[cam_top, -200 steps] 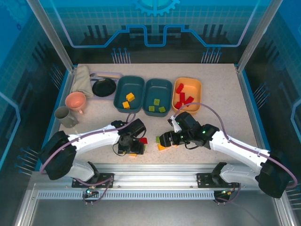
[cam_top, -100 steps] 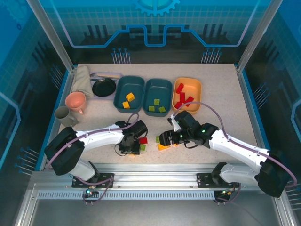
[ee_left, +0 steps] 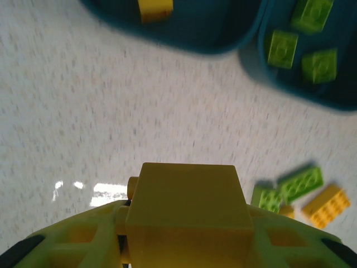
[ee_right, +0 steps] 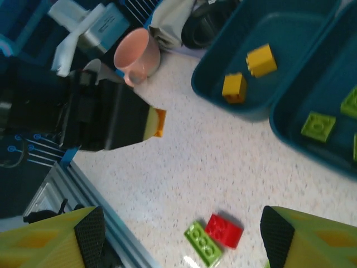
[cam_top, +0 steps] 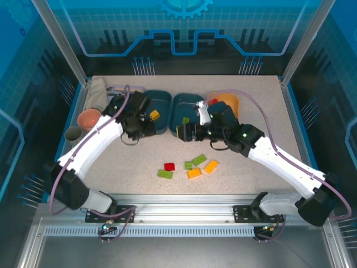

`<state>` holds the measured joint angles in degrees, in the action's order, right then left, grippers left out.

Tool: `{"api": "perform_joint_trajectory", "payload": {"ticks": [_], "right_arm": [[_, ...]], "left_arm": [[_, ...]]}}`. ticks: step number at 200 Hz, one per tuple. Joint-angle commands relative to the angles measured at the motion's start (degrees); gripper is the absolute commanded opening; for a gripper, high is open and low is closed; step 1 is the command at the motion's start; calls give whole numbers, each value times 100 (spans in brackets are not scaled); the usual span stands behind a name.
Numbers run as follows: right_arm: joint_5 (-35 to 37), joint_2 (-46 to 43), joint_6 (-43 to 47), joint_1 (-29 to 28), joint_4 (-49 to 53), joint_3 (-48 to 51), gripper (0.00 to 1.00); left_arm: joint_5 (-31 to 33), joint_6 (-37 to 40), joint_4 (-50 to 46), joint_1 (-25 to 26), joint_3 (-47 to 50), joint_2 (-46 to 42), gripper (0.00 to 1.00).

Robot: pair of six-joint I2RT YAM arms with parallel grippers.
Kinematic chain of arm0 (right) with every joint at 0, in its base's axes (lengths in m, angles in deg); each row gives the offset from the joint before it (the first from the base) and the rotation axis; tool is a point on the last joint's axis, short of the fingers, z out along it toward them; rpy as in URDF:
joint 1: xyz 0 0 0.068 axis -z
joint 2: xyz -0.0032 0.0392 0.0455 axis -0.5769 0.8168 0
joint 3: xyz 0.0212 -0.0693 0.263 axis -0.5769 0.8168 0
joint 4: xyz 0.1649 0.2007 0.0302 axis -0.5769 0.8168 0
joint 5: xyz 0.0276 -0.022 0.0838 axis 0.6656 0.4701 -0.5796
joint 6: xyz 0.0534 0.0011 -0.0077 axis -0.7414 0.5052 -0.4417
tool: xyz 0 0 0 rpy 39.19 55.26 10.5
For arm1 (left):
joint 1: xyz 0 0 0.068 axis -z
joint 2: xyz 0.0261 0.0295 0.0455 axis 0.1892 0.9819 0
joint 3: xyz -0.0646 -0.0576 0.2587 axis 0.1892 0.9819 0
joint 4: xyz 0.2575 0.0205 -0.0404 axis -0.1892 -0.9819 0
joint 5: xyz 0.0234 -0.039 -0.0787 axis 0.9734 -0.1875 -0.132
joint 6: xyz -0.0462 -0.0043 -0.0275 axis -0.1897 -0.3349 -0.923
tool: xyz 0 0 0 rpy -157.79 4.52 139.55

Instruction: Sort the legos into containers by color

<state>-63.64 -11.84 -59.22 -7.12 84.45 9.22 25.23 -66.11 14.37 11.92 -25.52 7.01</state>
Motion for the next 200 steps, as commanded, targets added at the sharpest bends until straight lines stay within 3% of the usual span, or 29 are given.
{"api": "perform_joint_trajectory", "payload": {"ticks": [1, 54, 108, 156, 200], "right_arm": [[5, 576, 288, 197, -11, -635, 76], [-411, 1354, 42, 607, 15, -1095, 76], [-585, 1557, -56, 846, -37, -953, 76], [-628, 1672, -151, 956, -14, -832, 76], [-432, 1757, -28, 939, 287, -802, 75]], "left_arm": [[-279, 434, -246, -327, -712, 849, 36], [-685, 169, -122, -657, -2158, 2766, 35], [-725, 23, -228, -745, -3105, 4014, 36], [-700, -38, -290, -749, -3171, 4435, 39], [-617, -30, -329, -745, -3227, 4331, 58]]}}
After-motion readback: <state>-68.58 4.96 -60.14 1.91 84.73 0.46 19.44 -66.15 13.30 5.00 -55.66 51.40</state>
